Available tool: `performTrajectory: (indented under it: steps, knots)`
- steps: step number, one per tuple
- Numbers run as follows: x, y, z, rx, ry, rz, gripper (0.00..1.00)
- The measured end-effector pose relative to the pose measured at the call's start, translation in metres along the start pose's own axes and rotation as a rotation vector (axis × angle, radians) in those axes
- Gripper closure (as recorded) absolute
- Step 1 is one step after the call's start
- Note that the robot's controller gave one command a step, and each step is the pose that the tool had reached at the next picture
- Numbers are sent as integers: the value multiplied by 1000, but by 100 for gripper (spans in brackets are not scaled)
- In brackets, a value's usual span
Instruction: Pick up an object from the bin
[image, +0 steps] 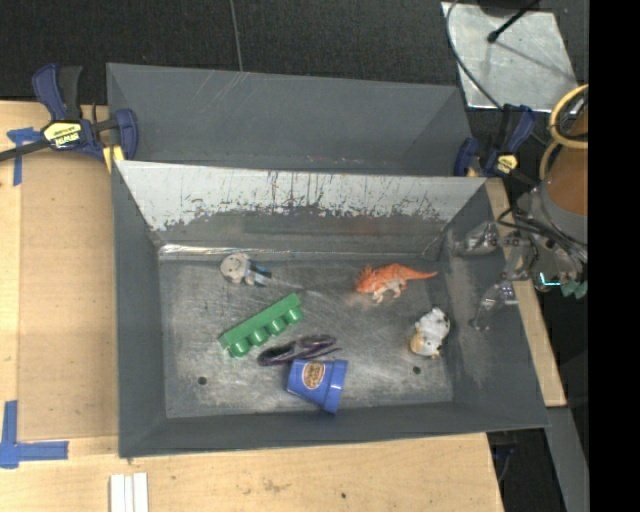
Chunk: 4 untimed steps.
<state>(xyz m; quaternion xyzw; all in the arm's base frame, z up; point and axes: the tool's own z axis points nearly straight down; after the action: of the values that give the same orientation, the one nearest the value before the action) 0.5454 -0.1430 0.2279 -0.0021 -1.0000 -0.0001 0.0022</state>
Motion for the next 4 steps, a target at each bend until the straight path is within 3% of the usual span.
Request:
performTrajectory:
  steps: [1,2,3,4]
  knots:
    - [-2,1,-5,2,-8,-3,0]
    - [-2,1,34,3,-10,-153,0]
    - [0,6,60,2,-6,-549,0]
    - [-13,-15,92,4,-9,-784,0]
